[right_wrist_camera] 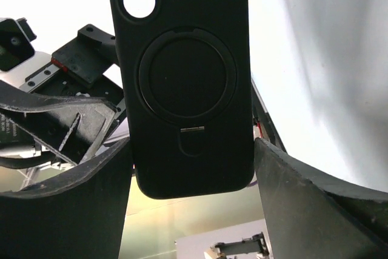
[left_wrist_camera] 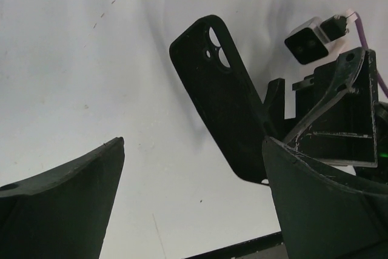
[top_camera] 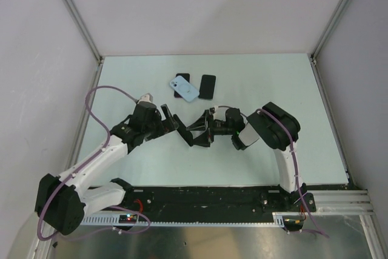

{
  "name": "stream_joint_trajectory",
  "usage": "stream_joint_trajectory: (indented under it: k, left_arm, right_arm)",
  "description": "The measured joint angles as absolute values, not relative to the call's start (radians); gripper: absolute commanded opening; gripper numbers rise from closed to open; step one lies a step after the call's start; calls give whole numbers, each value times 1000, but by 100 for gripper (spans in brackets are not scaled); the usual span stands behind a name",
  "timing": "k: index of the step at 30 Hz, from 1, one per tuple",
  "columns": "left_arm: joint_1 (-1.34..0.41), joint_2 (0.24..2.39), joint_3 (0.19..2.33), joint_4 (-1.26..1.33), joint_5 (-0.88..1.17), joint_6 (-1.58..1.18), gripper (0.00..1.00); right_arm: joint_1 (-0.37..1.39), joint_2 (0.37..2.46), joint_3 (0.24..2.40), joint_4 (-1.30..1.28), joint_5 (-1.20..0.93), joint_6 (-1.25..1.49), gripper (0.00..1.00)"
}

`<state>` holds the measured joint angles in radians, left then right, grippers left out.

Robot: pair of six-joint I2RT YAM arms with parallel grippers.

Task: Put the phone into the phone case

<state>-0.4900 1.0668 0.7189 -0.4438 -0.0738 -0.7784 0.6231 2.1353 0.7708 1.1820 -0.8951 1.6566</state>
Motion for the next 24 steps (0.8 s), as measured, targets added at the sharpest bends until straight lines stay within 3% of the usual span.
stream_joint_trajectory:
  k: [14,24]
  left_arm:
    - [-487,1292,729,-224,16,-865,96]
    - [-485,1422,793,-147,48,-1003,67]
  right_arm:
    - [625,2132,707,1278,-812,1721,61]
    - [626,2124,702,1261,-803,1699,61]
